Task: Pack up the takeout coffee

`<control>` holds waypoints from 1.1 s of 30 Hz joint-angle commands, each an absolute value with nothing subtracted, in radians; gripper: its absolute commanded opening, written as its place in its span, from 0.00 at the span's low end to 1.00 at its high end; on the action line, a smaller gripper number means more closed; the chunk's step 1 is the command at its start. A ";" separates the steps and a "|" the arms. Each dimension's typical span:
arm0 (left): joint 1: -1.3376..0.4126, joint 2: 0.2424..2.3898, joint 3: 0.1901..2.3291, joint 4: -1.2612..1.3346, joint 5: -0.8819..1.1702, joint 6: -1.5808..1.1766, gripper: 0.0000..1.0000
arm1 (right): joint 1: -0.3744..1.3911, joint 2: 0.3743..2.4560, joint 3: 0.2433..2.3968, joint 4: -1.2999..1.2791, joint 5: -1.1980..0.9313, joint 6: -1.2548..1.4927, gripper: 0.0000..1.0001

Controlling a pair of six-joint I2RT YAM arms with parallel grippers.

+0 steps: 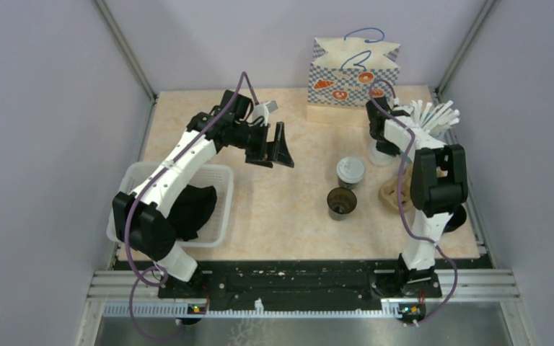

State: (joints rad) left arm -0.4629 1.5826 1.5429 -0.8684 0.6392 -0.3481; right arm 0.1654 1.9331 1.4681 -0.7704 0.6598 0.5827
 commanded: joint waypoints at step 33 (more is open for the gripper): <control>-0.474 1.576 1.551 -0.828 0.679 -0.339 0.98 | 0.243 1.961 1.654 -0.883 0.734 0.472 0.00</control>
